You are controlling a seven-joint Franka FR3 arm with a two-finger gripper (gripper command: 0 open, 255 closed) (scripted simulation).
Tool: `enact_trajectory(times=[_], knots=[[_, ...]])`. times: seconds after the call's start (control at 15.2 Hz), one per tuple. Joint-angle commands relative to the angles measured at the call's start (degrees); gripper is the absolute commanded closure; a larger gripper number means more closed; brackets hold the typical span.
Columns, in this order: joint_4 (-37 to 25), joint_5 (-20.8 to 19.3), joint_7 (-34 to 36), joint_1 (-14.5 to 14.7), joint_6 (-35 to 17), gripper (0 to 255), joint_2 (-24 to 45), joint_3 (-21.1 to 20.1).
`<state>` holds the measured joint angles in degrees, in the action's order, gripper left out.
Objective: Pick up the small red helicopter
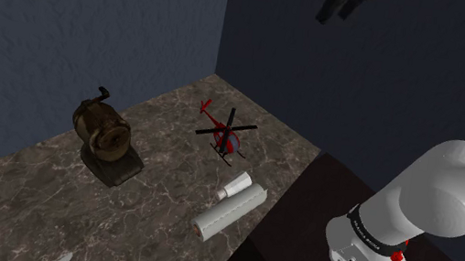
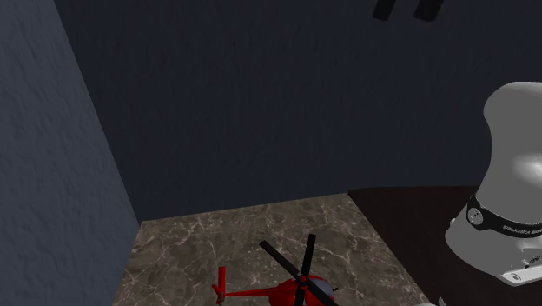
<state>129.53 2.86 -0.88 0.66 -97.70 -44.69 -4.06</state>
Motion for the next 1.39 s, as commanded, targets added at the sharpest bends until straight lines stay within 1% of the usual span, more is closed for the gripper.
enact_trajectory(times=[0.0,0.33,0.66,0.99,1.32], knots=[[0.00,0.00,0.00,0.00,0.00,0,0.00,0.00],[5.26,0.58,1.87,0.15,-8.67,0,4.39,-2.17],[8.80,0.85,3.87,0.15,-17.49,0,10.65,-4.45],[10.52,0.46,6.22,-0.11,-26.24,0,18.71,-6.78],[10.37,-1.15,9.24,-0.72,-34.54,0,28.29,-9.10]])
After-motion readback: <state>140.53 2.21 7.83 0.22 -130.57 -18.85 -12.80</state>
